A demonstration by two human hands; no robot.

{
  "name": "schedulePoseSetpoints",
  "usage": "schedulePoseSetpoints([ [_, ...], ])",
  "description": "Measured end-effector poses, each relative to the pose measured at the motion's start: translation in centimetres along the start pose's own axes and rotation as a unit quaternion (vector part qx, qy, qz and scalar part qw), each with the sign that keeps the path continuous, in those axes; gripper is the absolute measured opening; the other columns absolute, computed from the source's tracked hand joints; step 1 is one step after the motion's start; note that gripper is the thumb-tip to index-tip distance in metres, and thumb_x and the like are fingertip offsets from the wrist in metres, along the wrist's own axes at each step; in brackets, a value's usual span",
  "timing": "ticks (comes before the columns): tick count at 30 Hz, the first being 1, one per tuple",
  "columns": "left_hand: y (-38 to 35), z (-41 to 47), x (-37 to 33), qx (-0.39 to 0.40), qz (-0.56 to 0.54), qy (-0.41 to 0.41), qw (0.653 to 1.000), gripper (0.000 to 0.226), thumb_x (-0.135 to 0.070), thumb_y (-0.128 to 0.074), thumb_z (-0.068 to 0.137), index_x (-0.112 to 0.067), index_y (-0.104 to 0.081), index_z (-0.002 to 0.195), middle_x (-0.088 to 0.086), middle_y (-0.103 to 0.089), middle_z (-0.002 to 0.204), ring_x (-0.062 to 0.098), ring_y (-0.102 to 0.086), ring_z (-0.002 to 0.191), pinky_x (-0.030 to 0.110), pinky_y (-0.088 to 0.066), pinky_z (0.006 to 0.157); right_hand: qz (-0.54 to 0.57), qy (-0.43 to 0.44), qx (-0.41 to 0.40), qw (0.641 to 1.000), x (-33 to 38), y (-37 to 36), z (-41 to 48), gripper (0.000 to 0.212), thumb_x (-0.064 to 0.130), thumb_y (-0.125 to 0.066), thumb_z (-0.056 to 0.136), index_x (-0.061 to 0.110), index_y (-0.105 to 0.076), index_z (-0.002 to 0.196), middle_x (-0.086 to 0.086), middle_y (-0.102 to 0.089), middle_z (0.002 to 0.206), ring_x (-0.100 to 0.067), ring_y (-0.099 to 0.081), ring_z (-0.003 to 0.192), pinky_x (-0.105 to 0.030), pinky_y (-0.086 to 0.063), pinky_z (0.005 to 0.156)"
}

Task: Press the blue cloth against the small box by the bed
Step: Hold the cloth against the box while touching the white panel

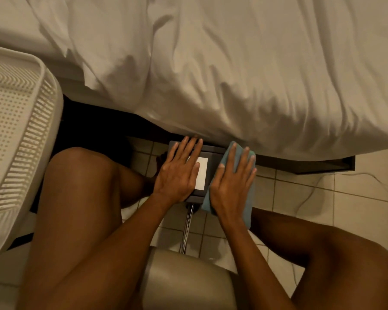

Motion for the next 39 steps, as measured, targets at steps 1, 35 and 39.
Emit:
schedulePoseSetpoints([
  [1, 0.0, 0.0, 0.0, 0.000, -0.004, -0.002, 1.000, 0.058, -0.033, -0.022, 0.105, -0.015, -0.011, 0.159, 0.003, -0.010, 0.167, 0.016, -0.004, 0.155, 0.040, -0.012, 0.126, -0.011, -0.006, -0.007, 1.000, 0.5, -0.3, -0.8, 0.062, 0.036, -0.027, 0.105, 0.022, -0.005, 0.161, -0.012, 0.001, 0.168, -0.030, 0.004, 0.156, -0.053, -0.006, 0.125],
  [35, -0.4, -0.1, 0.2, 0.014, -0.013, 0.007, 1.000, 0.057, -0.032, -0.022, 0.105, -0.017, -0.010, 0.159, 0.003, -0.010, 0.167, 0.016, -0.004, 0.155, 0.041, -0.012, 0.126, -0.023, 0.023, 0.023, 0.999, 0.2, -0.8, -2.4, 0.065, 0.042, -0.025, 0.103, 0.020, -0.004, 0.161, -0.013, 0.005, 0.168, -0.027, 0.005, 0.156, -0.048, -0.001, 0.126],
  [39, -0.4, 0.1, 0.3, 0.022, -0.009, 0.001, 1.000, 0.058, -0.033, -0.024, 0.105, -0.018, -0.007, 0.159, 0.003, -0.008, 0.167, 0.016, -0.002, 0.155, 0.041, -0.011, 0.126, -0.009, 0.047, 0.041, 0.998, -1.0, -0.4, -0.7, 0.066, 0.045, -0.027, 0.103, 0.024, -0.003, 0.161, -0.010, 0.009, 0.168, -0.024, 0.010, 0.156, -0.043, 0.003, 0.126],
])
Point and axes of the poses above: each hand's wrist, its own z-axis towards the middle knuckle, its own y-axis out of the back of the hand, x = y × z, the point moved 8 cm from there along z, towards the middle knuckle
